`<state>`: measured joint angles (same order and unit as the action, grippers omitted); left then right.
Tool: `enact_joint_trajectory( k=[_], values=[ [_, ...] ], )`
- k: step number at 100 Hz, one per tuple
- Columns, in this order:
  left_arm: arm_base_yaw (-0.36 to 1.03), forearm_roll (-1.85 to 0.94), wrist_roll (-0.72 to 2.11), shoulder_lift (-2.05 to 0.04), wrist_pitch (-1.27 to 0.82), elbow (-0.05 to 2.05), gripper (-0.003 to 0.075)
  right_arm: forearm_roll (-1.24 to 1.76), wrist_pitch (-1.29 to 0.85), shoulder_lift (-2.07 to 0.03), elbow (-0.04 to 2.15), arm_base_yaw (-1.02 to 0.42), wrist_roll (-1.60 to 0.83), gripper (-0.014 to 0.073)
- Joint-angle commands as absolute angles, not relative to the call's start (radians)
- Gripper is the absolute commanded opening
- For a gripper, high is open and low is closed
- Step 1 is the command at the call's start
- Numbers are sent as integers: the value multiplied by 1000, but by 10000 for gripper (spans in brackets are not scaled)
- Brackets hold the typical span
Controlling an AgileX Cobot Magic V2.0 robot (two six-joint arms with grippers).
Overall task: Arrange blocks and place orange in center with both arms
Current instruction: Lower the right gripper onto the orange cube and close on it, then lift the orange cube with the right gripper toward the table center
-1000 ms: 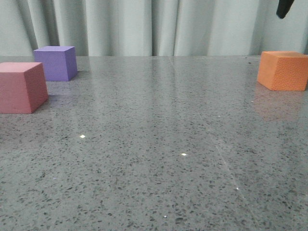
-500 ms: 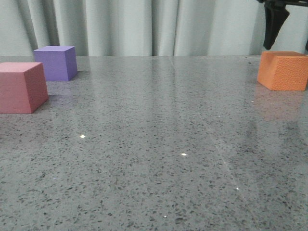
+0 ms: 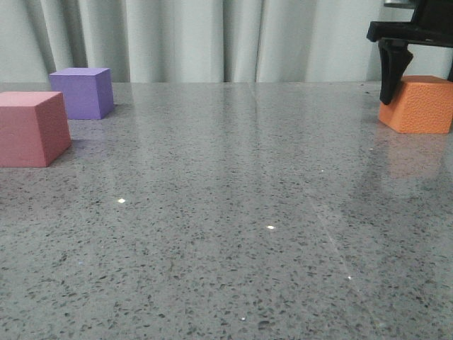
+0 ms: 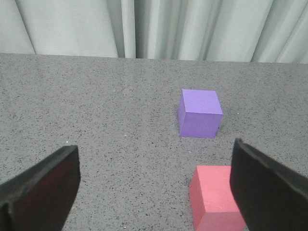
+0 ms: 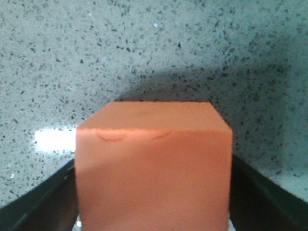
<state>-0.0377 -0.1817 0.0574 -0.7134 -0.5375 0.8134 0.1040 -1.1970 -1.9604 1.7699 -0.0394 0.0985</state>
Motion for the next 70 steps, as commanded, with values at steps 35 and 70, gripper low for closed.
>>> enact_joint_trajectory(
  k=[35,70],
  values=[
    [-40,-198,56,-717,-460,848,596,111,-1182,-1905,1802,-33,92,291],
    [-40,-198,56,-717,-460,848,596,111,-1189,-1905,1802,-33,92,234]
  ],
)
